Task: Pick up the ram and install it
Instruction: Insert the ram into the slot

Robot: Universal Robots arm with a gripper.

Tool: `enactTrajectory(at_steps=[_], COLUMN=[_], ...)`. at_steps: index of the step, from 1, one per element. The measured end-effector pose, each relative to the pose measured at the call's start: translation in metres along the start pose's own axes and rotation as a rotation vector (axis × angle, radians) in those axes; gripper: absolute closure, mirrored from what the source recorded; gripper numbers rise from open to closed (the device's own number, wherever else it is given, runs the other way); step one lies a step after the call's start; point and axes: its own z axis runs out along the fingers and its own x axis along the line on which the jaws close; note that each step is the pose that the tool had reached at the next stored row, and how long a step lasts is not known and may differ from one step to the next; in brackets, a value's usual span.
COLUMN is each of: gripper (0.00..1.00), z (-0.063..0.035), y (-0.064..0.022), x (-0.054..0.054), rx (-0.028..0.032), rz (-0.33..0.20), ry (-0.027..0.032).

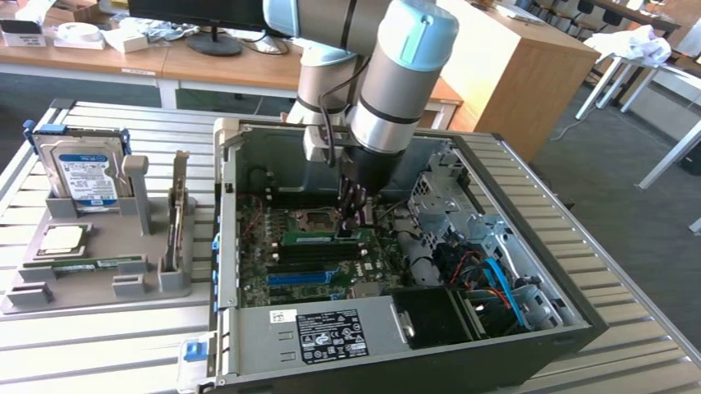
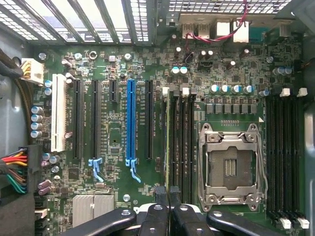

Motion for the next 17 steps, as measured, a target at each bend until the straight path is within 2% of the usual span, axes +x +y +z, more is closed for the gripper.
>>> enactTrajectory(at_steps=[17], gripper=[0.89], z=[0.0062], y=[-0.0002], x=[-0.0001], rx=[-0.0001], rz=[0.0], ry=[0.0003])
